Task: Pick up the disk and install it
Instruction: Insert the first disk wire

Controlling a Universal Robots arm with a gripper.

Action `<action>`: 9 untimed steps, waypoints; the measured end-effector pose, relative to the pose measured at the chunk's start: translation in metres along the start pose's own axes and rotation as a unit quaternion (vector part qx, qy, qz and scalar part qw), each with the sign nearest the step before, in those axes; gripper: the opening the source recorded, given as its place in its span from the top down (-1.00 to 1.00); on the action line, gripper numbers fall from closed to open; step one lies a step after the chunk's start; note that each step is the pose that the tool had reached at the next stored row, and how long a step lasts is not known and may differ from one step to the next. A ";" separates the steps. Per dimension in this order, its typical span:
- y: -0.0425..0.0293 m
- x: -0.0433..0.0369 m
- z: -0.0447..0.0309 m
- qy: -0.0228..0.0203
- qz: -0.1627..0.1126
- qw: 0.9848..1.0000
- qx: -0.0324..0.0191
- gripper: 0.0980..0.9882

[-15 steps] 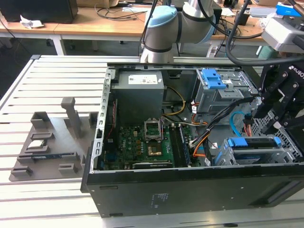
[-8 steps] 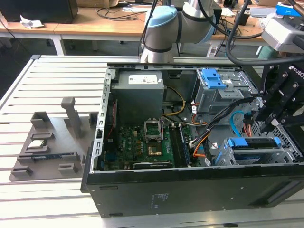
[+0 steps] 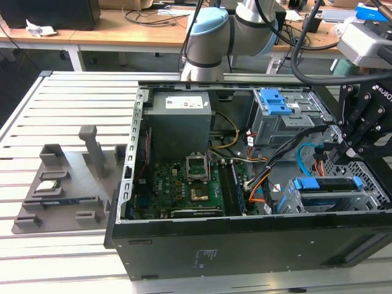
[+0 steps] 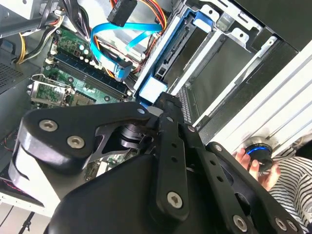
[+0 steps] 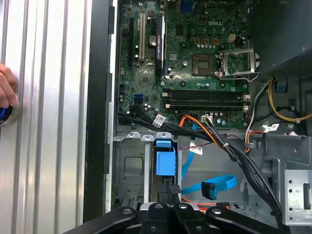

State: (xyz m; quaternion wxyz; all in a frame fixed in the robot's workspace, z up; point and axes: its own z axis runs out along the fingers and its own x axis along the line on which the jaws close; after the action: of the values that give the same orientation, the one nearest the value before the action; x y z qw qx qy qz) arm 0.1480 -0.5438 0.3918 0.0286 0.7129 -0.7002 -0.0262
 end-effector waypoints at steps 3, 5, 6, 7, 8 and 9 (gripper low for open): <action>0.0000 0.0000 0.0000 0.000 0.000 1.000 0.000 0.98; -0.0049 -0.0014 -0.0003 0.000 0.000 1.000 0.000 0.98; -0.0078 -0.0028 -0.0006 0.001 0.000 1.000 0.000 0.98; -0.0088 -0.0033 -0.0006 0.001 0.000 1.000 0.000 0.98; -0.0101 -0.0039 -0.0007 0.001 0.000 1.000 0.000 0.98; -0.0125 -0.0048 -0.0010 0.002 0.000 1.000 0.000 0.98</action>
State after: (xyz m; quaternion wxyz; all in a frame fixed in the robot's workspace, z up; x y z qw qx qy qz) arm 0.1604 -0.5388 0.3917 0.0300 0.7129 -0.7002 -0.0248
